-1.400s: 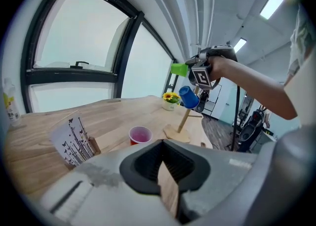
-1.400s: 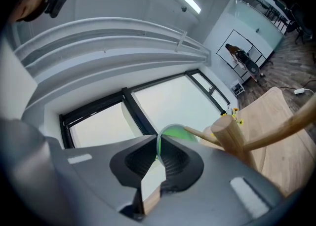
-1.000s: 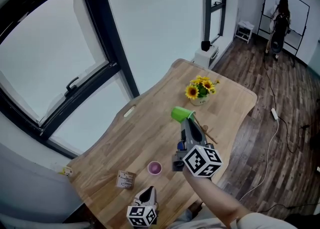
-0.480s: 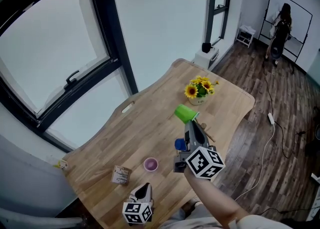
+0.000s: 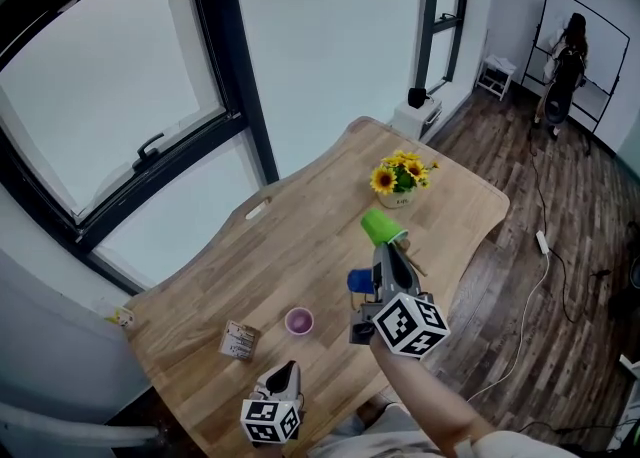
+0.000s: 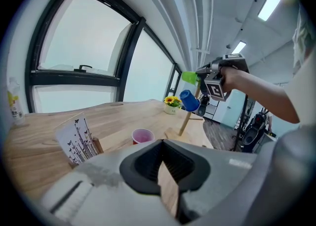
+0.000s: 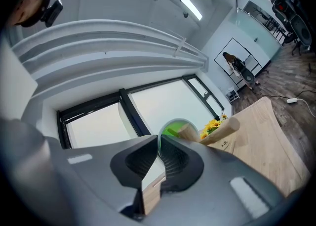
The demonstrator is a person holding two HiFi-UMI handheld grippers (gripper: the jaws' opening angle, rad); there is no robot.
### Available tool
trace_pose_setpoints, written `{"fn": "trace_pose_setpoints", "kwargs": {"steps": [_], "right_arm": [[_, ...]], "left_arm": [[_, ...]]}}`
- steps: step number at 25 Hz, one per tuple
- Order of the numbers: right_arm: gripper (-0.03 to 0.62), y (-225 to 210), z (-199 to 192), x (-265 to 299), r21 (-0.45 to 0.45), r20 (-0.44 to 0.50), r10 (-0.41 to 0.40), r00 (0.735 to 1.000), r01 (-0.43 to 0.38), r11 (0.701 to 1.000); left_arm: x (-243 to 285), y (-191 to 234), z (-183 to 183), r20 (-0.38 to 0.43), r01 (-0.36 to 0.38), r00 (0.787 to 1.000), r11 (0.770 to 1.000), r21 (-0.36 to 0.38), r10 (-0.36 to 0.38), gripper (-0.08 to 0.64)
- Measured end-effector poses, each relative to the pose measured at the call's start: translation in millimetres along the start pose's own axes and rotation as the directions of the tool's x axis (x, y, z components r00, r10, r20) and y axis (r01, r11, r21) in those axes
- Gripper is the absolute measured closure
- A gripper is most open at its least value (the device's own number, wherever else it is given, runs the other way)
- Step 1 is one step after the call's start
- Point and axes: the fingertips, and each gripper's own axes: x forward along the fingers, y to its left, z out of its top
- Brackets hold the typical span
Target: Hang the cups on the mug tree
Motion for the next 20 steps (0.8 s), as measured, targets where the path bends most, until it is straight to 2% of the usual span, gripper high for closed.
{"fn": "trace_pose_setpoints", "kwargs": {"steps": [7, 13, 20], "right_arm": [[0.578, -5, -8, -5, 0.002, -0.037, -0.001, 0.999, 0.001, 1.000], [0.572, -8, -14, -8, 0.018, -0.089, 0.033, 0.995, -0.032, 0.999], [0.529, -10, -19, -17, 0.004, -0.161, 0.080, 0.984, -0.080, 0.997]], "left_arm": [[-7, -2, -1, 0.009, -0.018, 1.000, 1.000, 0.000, 0.018, 0.555], [-8, -7, 3, 0.022, -0.025, 0.999, 1.000, 0.012, 0.025, 0.555], [-6, -23, 6, 0.031, -0.026, 0.999, 0.999, 0.026, 0.025, 0.555]]}}
